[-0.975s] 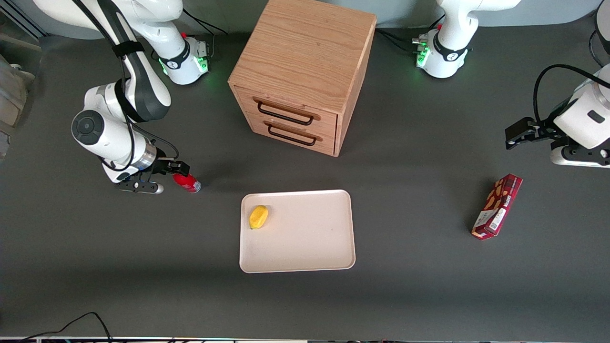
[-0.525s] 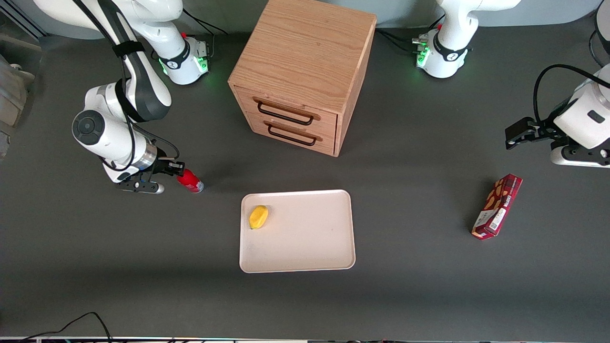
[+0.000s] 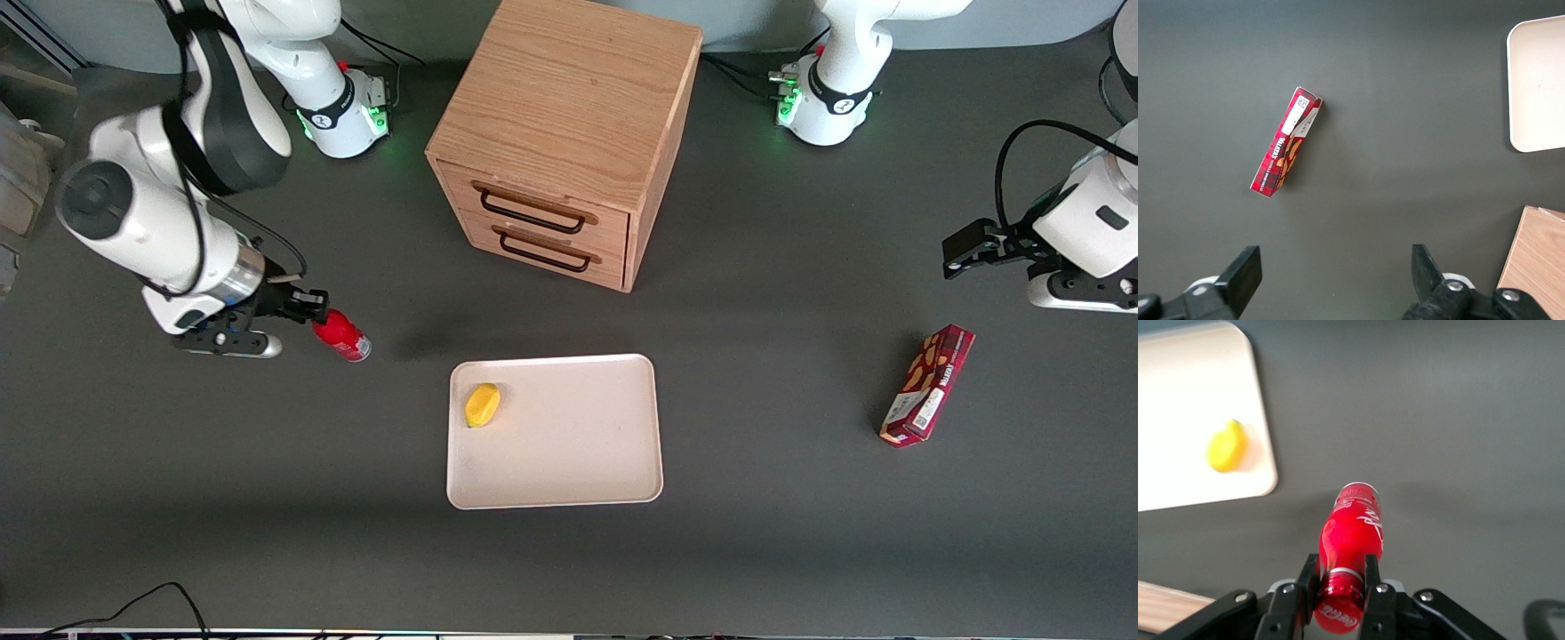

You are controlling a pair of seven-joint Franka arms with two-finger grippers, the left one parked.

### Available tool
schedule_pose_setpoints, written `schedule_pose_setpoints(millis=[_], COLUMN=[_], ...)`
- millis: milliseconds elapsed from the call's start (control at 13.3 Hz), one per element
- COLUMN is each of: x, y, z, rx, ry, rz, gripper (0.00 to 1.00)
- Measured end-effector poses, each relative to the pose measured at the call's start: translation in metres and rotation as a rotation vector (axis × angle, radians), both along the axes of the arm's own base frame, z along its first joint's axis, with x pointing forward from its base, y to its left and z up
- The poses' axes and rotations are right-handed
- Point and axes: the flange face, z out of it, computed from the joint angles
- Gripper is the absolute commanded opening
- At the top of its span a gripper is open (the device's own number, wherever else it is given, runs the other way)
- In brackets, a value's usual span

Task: Place coke bottle on tray
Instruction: 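Lift the red bottle and carry it onto the white tray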

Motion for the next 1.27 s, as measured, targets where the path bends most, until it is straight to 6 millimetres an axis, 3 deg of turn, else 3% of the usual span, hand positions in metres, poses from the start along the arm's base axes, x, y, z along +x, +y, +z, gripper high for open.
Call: schedule_pose_setpoints(millis=[150,225,375,525,825,1050,1275], x=[0.009,0.018,0.041,0.075,0.138,0.152,0.153], y=[0.029,0.053,0.088,0.113,0.121,0.132,0.142], z=[0.067,0.093,0.093,0.056,-0.044,-0.098,-0.130], rx=[0.025,0.052,0.093,0.125,0.175,0.155,0.133], ry=[-0.058,-0.091,-0.105,-0.083,-0.113,-0.131,-0.120], rz=[0.000,-0.003,-0.003,-0.017,-0.057,-0.056,-0.058], gripper=[0.00,0.00,0.00,0.00,0.00,0.00,0.00])
